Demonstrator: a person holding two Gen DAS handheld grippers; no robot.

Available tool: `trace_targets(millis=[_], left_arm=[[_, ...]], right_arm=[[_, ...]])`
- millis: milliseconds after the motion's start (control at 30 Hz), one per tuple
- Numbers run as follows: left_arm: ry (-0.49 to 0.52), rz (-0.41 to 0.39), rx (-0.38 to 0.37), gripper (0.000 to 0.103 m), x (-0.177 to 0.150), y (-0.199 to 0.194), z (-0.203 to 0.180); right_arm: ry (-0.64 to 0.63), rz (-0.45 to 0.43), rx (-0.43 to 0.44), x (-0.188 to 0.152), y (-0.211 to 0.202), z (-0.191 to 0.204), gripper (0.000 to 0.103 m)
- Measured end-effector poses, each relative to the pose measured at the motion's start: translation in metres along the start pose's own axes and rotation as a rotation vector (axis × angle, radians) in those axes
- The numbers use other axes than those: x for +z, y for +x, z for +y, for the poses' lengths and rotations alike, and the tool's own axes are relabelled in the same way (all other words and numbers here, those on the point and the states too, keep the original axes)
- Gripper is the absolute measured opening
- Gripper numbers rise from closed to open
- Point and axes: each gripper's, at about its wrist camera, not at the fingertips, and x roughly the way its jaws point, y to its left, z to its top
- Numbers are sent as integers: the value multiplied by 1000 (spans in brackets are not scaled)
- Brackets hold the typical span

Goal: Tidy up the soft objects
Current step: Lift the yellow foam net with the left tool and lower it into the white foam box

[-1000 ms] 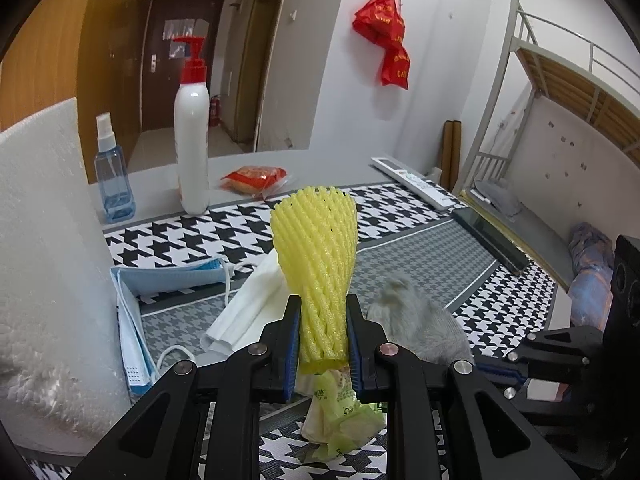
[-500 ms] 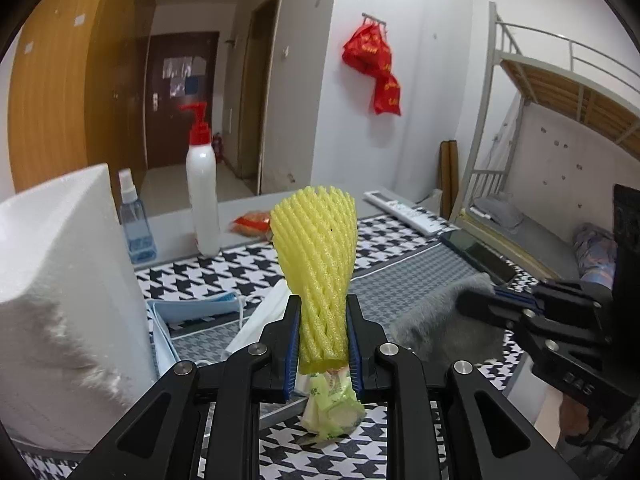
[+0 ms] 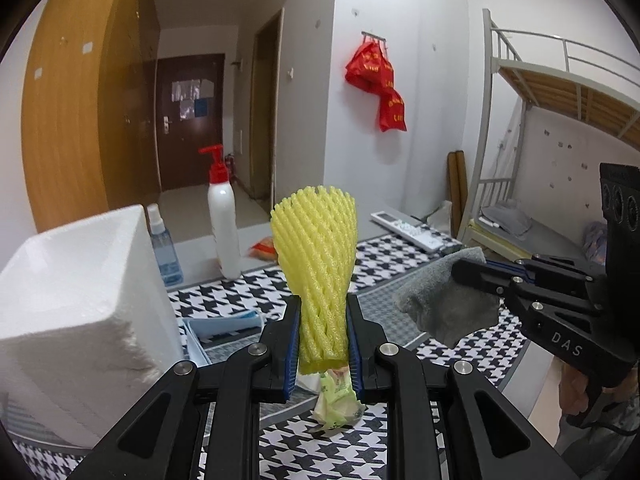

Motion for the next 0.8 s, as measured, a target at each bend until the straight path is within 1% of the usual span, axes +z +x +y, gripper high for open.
trace_targets(millis=[100, 300, 800], left_arm=[[11, -14, 13, 22, 2, -6, -2], [11, -29, 46, 22, 9, -14, 2], [19, -79, 124, 22, 24, -30, 8]], right_arm=[[5, -5, -4, 6, 0, 1, 6], [-3, -49, -1, 18, -8, 6, 6], [-9, -94, 20, 35, -9, 12, 6]])
